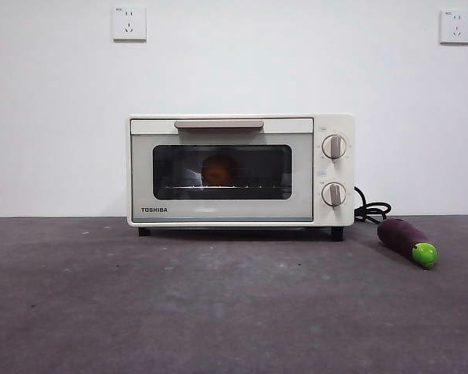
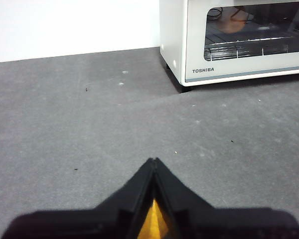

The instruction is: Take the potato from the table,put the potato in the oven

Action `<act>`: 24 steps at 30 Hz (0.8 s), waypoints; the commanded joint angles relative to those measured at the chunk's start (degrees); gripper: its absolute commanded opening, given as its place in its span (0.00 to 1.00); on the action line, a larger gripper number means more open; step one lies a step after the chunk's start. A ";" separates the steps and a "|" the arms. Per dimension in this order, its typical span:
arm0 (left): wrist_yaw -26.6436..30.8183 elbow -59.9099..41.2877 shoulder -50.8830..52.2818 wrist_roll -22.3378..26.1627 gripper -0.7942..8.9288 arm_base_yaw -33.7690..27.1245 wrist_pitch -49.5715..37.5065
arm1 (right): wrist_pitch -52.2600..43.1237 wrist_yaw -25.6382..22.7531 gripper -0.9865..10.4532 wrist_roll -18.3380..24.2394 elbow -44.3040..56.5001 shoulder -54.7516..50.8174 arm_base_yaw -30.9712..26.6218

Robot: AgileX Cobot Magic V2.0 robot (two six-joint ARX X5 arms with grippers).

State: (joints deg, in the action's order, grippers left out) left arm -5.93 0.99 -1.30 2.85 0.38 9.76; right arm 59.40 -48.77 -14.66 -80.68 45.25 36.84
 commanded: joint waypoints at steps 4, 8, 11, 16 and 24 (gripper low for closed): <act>-0.02 -0.55 -0.44 -0.13 0.08 -0.20 -0.44 | -23.26 11.37 0.09 3.96 19.23 -11.08 -15.50; -0.02 -0.55 -0.72 -0.13 0.08 -0.20 -0.44 | -34.86 21.05 0.09 7.48 33.40 -16.79 -22.82; -0.02 -0.55 -0.72 -0.13 0.08 -0.20 -0.44 | -42.73 30.67 0.09 7.69 42.60 -21.07 -26.71; -0.02 -0.55 -1.01 -0.13 0.08 -0.20 -0.44 | -53.48 45.81 0.09 13.14 54.34 -26.91 -31.52; -0.02 -0.52 -1.70 -0.13 0.08 -0.20 -0.44 | -58.55 51.23 0.09 20.06 67.17 -34.51 -34.67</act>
State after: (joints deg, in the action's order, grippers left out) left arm -5.93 0.99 -2.92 2.85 0.38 9.76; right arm 1.45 2.22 3.66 -14.57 11.53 2.39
